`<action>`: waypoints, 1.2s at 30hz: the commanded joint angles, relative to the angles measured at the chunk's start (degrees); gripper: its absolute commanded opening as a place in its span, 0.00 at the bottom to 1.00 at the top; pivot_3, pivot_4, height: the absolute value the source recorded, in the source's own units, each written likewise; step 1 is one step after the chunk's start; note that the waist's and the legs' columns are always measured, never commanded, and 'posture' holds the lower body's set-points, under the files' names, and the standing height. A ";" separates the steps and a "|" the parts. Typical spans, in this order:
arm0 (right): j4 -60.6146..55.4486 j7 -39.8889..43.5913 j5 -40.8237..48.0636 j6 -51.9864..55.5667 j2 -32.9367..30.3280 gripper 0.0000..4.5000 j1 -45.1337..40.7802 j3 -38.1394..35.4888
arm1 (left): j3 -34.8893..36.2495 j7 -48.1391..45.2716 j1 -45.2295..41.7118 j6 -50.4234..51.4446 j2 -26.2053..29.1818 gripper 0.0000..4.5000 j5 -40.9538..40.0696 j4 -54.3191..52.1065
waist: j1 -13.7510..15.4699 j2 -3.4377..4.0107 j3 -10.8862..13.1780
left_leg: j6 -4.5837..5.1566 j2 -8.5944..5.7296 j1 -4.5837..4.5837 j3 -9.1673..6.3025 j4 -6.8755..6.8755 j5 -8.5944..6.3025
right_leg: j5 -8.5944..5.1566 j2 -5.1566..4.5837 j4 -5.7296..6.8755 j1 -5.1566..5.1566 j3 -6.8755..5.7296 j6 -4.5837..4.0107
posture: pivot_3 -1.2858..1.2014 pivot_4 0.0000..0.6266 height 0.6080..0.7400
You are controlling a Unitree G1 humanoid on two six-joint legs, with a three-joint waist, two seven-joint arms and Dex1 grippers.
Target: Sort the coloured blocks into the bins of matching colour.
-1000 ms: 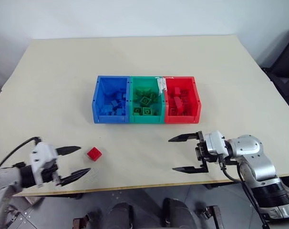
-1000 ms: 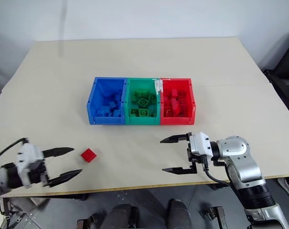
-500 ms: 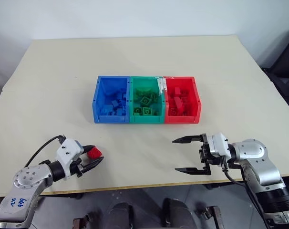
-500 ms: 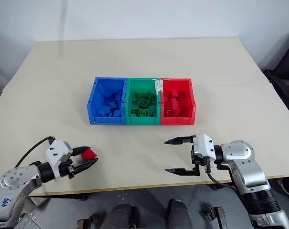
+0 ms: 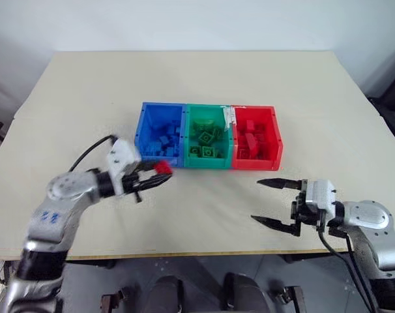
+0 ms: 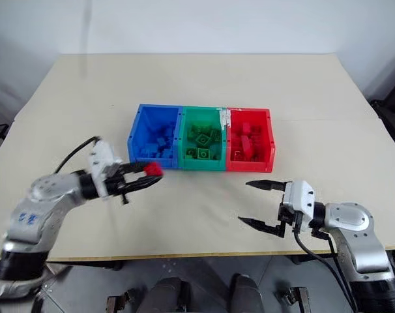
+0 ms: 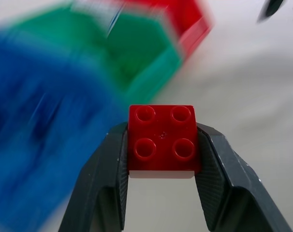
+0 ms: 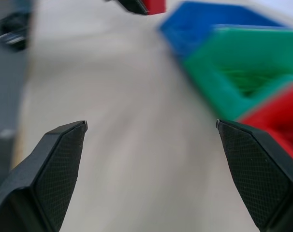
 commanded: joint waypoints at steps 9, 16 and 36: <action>-12.27 -21.20 -1.33 -3.16 10.53 1.00 13.50 -12.40 | -9.38 1.90 -37.72 -25.23 -24.69 0.33 13.66 50.35 | -0.09 -0.04 0.02 | 0.01 -0.01 -0.11 0.49 -0.14 0.06 | 0.03 0.07 -0.24 -0.02 -0.06 0.06 | 0.52 0.24 1.00; -17.46 -25.20 -1.91 -3.22 12.65 1.00 17.48 -11.84 | -8.49 2.89 -45.10 -33.87 -29.74 0.33 17.66 66.78 | -0.41 -0.04 0.02 | 0.06 0.01 -0.05 0.71 -0.36 0.08 | 0.03 0.08 -0.42 -0.09 -0.01 0.07 | 0.52 0.24 1.00; -0.57 -8.94 -1.66 -4.71 3.16 1.00 3.40 -4.28 | 0.92 -13.31 -18.01 -33.44 -9.04 0.99 9.48 31.17 | -1.70 -0.01 0.01 | 0.11 0.09 -0.02 0.69 -0.29 0.11 | 0.05 0.07 -0.32 -0.10 0.06 0.11 | 0.52 0.24 1.00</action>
